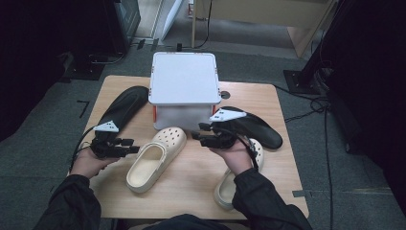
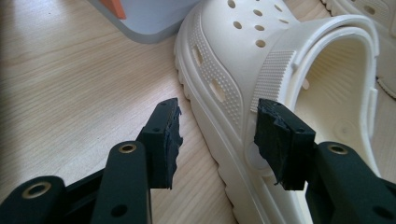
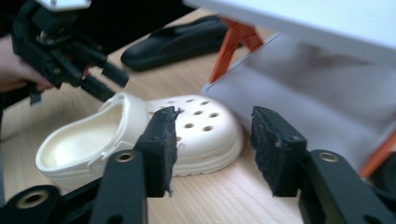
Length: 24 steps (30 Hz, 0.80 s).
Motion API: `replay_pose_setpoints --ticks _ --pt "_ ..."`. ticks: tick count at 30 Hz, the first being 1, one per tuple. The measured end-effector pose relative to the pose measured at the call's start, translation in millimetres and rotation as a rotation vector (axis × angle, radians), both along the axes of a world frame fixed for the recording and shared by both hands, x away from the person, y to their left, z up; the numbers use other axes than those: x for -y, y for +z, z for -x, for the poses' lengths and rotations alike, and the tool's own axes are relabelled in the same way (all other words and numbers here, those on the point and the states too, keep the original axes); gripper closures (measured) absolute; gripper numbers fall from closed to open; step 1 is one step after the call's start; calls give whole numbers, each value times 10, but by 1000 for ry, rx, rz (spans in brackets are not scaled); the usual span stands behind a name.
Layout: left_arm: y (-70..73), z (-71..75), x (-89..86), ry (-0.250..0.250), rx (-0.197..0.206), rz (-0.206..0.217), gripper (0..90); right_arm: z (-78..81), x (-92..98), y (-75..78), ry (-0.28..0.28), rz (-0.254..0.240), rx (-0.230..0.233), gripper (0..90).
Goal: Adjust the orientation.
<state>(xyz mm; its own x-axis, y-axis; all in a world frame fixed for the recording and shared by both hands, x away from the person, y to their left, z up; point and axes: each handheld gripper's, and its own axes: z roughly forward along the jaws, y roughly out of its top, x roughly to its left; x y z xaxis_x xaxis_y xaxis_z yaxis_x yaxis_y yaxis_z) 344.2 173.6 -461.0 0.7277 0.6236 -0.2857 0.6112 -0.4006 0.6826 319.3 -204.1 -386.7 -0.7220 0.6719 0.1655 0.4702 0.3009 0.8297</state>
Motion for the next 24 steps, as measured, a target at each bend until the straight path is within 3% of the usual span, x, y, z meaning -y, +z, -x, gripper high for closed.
replay_pose_setpoints --ticks 5,7,9,12,13,16,20,24 --pt "-29 -6 19 -15 13 -26 491 50 -234 -130 2 12 -33 549" --pt "-48 -19 26 -13 11 -35 473 91 -321 -197 -2 -5 -43 550" --pt "-63 -30 27 -17 15 -39 464 134 -402 -288 -8 -12 -46 571" --pt "-83 -43 28 -17 16 -39 461 153 -497 -470 -18 -33 -89 582" --pt "-90 -48 23 -19 15 -42 454 153 -551 -580 -27 -10 -100 606" --pt "-103 -60 13 -26 7 -44 454 152 -582 -665 -42 17 -102 635" --pt "-113 -66 14 -28 5 -45 454 150 -579 -784 -67 13 -148 650" --pt "-79 -53 -29 -14 21 -31 446 186 -584 -875 -73 36 -142 650"
